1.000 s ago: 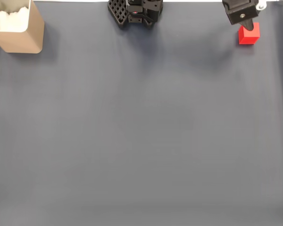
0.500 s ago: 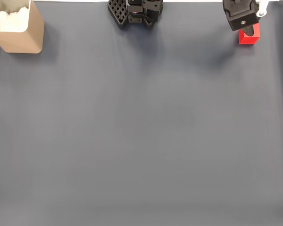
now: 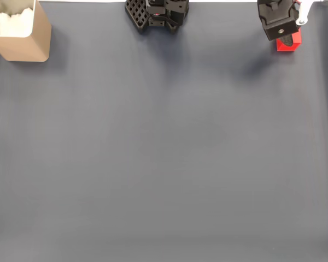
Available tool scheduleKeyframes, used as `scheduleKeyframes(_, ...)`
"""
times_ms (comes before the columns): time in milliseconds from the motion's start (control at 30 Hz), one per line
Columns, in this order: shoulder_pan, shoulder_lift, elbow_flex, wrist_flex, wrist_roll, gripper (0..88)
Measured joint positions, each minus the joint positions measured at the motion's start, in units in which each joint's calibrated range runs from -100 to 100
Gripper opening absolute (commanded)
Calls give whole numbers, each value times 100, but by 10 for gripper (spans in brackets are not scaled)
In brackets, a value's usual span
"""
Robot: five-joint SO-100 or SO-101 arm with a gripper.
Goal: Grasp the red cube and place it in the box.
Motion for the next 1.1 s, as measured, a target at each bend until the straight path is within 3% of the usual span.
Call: scheduleKeyframes(1100,0,721,0,-644,-112,304)
